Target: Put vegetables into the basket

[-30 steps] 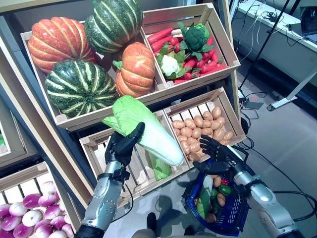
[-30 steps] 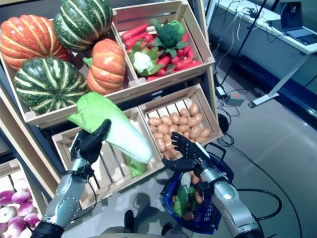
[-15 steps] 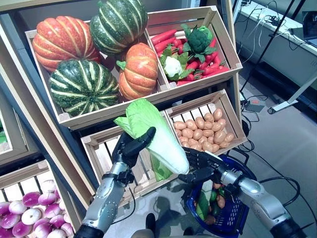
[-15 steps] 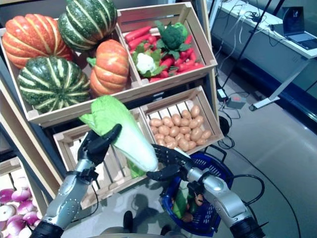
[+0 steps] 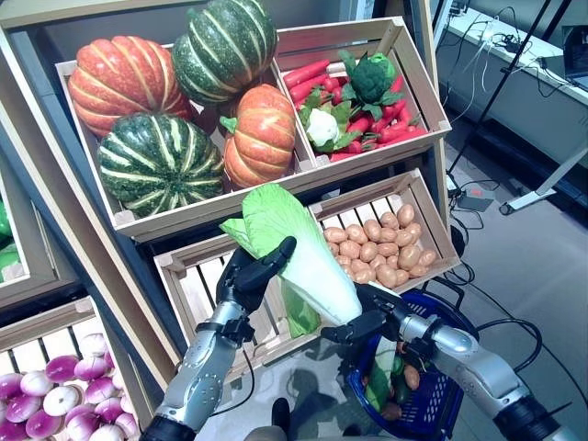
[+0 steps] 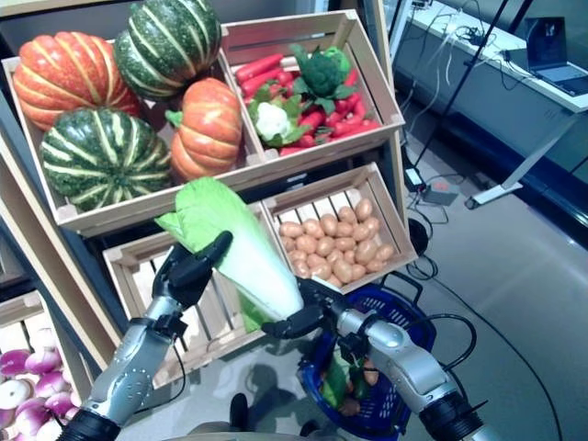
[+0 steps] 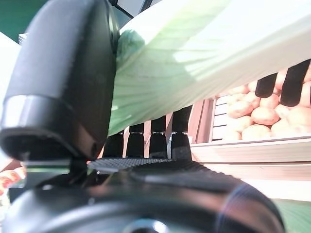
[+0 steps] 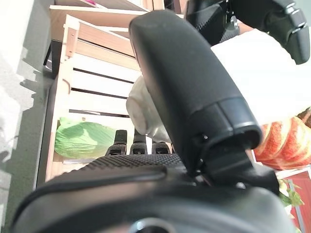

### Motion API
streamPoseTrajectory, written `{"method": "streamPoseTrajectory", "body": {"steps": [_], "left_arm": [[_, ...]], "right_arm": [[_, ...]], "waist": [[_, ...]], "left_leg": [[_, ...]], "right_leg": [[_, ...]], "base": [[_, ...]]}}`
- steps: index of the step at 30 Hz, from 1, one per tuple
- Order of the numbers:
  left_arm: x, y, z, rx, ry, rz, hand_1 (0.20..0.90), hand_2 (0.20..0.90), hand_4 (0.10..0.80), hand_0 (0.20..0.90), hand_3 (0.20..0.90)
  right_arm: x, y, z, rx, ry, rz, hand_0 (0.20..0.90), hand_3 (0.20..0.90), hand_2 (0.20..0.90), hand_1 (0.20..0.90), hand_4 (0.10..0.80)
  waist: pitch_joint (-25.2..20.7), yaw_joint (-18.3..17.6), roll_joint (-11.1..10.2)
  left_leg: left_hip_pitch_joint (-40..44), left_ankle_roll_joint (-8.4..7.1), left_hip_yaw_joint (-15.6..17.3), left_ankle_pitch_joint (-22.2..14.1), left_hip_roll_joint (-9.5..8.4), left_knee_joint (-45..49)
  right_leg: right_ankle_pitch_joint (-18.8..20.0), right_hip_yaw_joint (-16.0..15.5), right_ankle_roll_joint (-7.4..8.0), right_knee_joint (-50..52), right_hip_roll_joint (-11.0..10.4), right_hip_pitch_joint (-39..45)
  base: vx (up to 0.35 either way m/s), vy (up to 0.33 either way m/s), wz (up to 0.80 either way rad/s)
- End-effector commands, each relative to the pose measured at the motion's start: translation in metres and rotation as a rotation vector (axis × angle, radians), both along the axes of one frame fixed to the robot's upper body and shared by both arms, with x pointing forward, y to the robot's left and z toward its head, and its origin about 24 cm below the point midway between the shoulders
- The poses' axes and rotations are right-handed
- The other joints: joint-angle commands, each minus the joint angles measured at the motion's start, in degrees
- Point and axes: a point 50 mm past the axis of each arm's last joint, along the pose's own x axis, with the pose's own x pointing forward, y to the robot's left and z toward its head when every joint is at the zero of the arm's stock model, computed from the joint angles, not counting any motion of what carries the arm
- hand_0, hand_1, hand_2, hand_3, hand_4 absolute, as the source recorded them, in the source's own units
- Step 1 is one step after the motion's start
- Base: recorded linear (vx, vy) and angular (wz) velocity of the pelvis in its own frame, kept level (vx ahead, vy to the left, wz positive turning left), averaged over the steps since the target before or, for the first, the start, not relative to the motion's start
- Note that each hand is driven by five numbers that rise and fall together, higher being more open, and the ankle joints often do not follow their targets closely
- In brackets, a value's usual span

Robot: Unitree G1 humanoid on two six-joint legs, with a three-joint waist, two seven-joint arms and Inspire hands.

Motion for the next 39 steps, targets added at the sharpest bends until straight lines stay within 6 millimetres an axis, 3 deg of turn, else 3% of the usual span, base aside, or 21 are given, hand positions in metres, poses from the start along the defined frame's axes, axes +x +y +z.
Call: {"method": "streamPoseTrajectory", "body": {"steps": [1, 7, 14, 24, 25, 26, 27, 28, 39], "left_arm": [[0.021, -0.019, 0.059, -0.044, -0.298, -0.124, 0.3, 0.3, 0.4, 0.3, 0.3], [0.02, -0.024, 0.057, -0.016, -0.289, -0.166, 0.3, 0.3, 0.4, 0.3, 0.3], [0.021, -0.023, 0.054, 0.222, -0.294, -0.206, 0.3, 0.3, 0.4, 0.3, 0.3], [0.019, -0.023, 0.056, 0.264, -0.31, -0.281, 0.3, 0.3, 0.4, 0.3, 0.3], [0.019, -0.024, 0.056, 0.266, -0.312, -0.286, 0.3, 0.3, 0.4, 0.3, 0.3], [0.019, -0.025, 0.057, 0.264, -0.316, -0.295, 0.3, 0.3, 0.4, 0.3, 0.3], [0.019, -0.025, 0.057, 0.262, -0.318, -0.298, 0.3, 0.3, 0.4, 0.3, 0.3], [0.019, -0.026, 0.057, 0.259, -0.322, -0.301, 0.3, 0.3, 0.4, 0.3, 0.3], [0.017, -0.032, 0.059, 0.155, -0.326, -0.324, 0.3, 0.3, 0.4, 0.3, 0.3]], "right_arm": [[0.018, 0.021, 0.027, 0.107, -0.113, -0.006, 0.9, 0.9, 0.9, 0.9, 0.8], [0.018, 0.025, 0.029, 0.116, -0.12, 0.0, 0.9, 0.9, 0.9, 0.9, 0.8], [0.02, 0.022, 0.032, 0.118, -0.13, -0.006, 0.9, 0.9, 0.9, 0.9, 0.8], [0.019, 0.019, 0.034, 0.134, -0.134, 0.005, 0.9, 0.9, 0.9, 0.9, 0.8], [0.019, 0.019, 0.035, 0.139, -0.134, 0.003, 0.869, 0.869, 0.869, 0.869, 0.78], [0.019, 0.02, 0.035, 0.145, -0.137, 0.002, 0.411, 0.411, 0.411, 0.411, 0.474], [0.019, 0.02, 0.035, 0.147, -0.139, 0.002, 0.335, 0.335, 0.335, 0.335, 0.424], [0.02, 0.02, 0.036, 0.152, -0.142, 0.0, 0.3, 0.3, 0.3, 0.3, 0.4], [0.018, 0.021, 0.034, 0.179, -0.134, -0.016, 0.3, 0.3, 0.3, 0.3, 0.4]], "waist": [[-4.71, 1.25, -1.11], [-4.62, 1.18, -0.88], [-4.67, 1.06, -0.62], [-4.49, 0.83, -0.33], [-4.48, 0.82, -0.32], [-4.38, 0.83, -0.3], [-4.35, 0.83, -0.29], [-4.3, 0.8, -0.27], [-4.38, 0.62, -0.13]], "left_leg": [[4.77, -2.07, 0.77, -8.26, 0.2, 0.11], [4.91, -2.1, 0.8, -8.28, 0.2, 0.11], [4.96, -2.09, 0.92, -8.38, 0.31, 0.11], [4.99, -2.14, 1.24, -8.26, 0.51, 0.11], [5.01, -2.13, 1.26, -8.29, 0.52, 0.11], [4.98, -2.13, 1.29, -8.27, 0.52, 0.11], [4.93, -2.11, 1.23, -8.28, 0.49, 0.11], [4.93, -2.1, 1.23, -8.29, 0.51, 0.11], [4.75, -2.12, 1.36, -8.33, 0.66, 0.11]], "right_leg": [[5.16, 0.79, 1.82, -0.74, -2.36, -3.06], [5.19, 0.86, 1.83, -0.86, -2.44, -2.91], [5.01, 1.09, 1.91, -0.87, -2.4, -2.96], [4.95, 1.48, 2.04, -0.8, -2.3, -3.08], [4.91, 1.54, 2.02, -0.78, -2.28, -3.09], [4.9, 1.57, 2.02, -0.74, -2.28, -3.11], [4.93, 1.58, 2.04, -0.75, -2.28, -3.16], [4.93, 1.6, 2.03, -0.77, -2.28, -3.15], [5.03, 1.53, 2.19, -0.79, -2.41, -3.44]], "base": [[0.0, 0.0, 0.0], [0.0, 0.0, 0.0], [0.0, 0.0, 0.0], [0.0, 0.0, 0.0], [0.0, 0.0, 0.0], [0.0, 0.0, 0.0], [0.0, 0.0, 0.0], [0.0, 0.0, 0.0], [0.0, 0.0, 0.0]]}}
